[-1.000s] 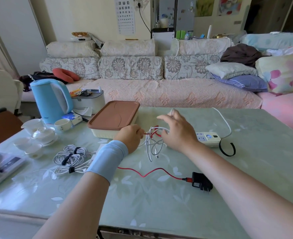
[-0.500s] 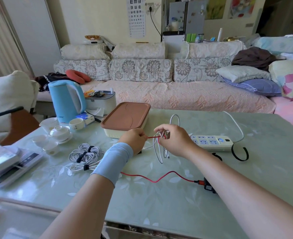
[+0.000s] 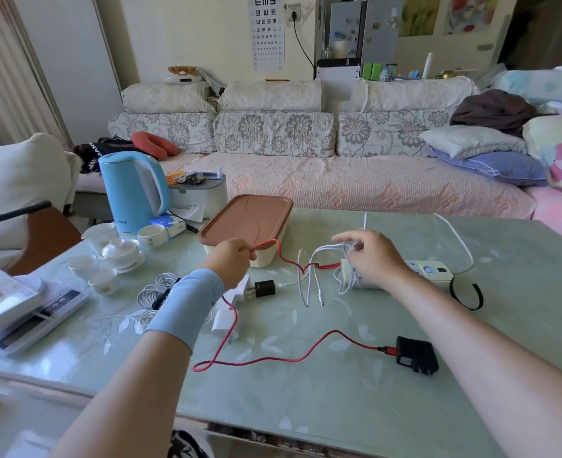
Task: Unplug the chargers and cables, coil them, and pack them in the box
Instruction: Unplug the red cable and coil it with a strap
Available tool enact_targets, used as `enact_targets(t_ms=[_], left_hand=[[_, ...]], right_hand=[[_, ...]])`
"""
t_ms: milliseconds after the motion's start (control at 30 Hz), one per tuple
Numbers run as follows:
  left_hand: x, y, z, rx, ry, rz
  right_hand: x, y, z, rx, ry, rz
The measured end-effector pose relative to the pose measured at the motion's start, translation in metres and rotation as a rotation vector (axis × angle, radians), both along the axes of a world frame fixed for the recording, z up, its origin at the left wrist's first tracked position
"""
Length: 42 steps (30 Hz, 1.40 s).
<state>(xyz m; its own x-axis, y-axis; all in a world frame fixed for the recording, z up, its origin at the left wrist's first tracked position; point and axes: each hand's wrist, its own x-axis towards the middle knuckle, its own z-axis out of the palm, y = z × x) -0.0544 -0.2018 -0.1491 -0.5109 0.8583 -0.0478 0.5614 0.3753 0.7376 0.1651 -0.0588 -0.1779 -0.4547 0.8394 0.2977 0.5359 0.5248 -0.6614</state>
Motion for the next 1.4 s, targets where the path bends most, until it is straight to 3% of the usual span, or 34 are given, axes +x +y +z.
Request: enact_targets(t_ms=[133,233,333,400,467,533,633,733,800,867,1033,1100,1167,1233,1300,1400], left_hand=[[0.006,-0.012,0.002,0.111,0.040,-0.070],[0.013,-0.017,0.008,0.202,0.097,-0.156],[0.012,-0.016,0.009,0.223,0.045,-0.164],[0.013,-0.014,0.007,0.174,0.043,-0.151],[0.018,-0.013,0.008,0.117,0.069,-0.145],[0.023,-0.014,0.010,0.070,0.132,-0.171],[0.029,-0.016,0.010,0.010,0.213,-0.270],[0.034,-0.013,0.008,0.001,0.130,-0.301],[0.039,-0.012,0.010,0.073,0.063,-0.294],[0.043,-0.014,0.016,0.216,-0.015,-0.248],[0.035,-0.026,0.037,0.762,-0.180,0.032],[0.026,-0.030,0.039,0.903,-0.166,0.171],[0.016,-0.030,0.034,0.804,0.001,0.228],[0.006,-0.027,0.022,0.486,0.262,0.241],[0.001,-0.025,0.012,0.234,0.371,0.210],[0.008,-0.023,0.007,0.239,0.359,0.027]], right_hand=[[-0.022,-0.019,0.005,-0.133,0.004,0.290],[-0.033,-0.027,0.014,-0.112,-0.021,0.288],[-0.026,-0.023,0.017,0.160,-0.319,0.194],[-0.019,-0.020,0.019,0.326,-0.411,0.162],[-0.014,-0.021,0.023,0.537,-0.427,0.105],[-0.012,-0.023,0.026,0.640,-0.310,0.014],[-0.016,-0.031,0.026,0.472,0.009,-0.013],[-0.024,-0.048,0.026,-0.031,0.175,0.205],[-0.026,-0.057,0.020,-0.236,0.126,0.393],[-0.025,-0.062,0.014,-0.269,-0.044,0.492],[-0.015,-0.058,0.001,-0.153,-0.307,0.372],[-0.012,-0.053,-0.002,-0.184,-0.312,0.339],[-0.011,-0.051,0.000,-0.249,-0.241,0.320],[-0.014,-0.054,0.006,-0.250,-0.125,0.309],[-0.017,-0.059,0.014,-0.198,-0.009,0.324],[-0.020,-0.062,0.021,0.034,-0.102,0.254]])
